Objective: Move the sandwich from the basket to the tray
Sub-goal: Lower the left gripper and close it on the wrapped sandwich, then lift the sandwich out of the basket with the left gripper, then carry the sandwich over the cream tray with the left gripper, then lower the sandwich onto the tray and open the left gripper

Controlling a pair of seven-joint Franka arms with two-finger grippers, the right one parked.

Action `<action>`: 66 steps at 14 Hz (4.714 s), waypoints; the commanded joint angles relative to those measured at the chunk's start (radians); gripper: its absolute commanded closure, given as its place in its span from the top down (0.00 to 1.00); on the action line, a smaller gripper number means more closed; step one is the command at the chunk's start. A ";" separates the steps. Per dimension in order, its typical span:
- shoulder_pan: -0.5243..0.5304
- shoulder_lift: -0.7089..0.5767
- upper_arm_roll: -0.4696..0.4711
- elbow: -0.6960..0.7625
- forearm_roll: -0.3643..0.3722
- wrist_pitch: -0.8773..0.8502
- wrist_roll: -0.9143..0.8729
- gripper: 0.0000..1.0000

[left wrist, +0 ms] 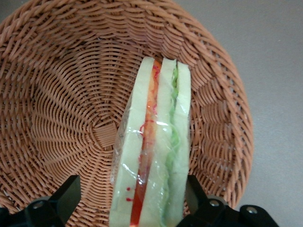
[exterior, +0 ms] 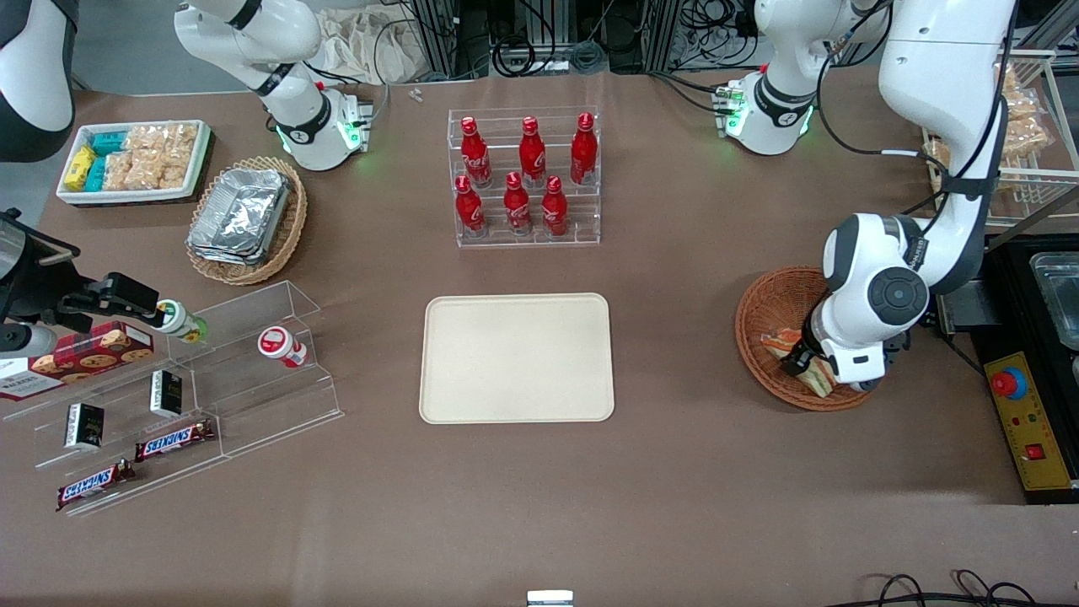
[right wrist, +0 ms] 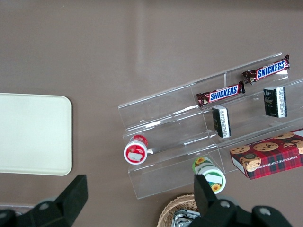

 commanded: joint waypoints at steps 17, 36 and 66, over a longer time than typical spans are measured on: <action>-0.001 -0.114 -0.003 0.458 0.001 -0.609 0.227 0.00; -0.168 0.090 -0.287 0.729 -0.091 -0.630 0.456 0.00; -0.357 0.434 -0.282 0.678 0.069 -0.168 0.183 1.00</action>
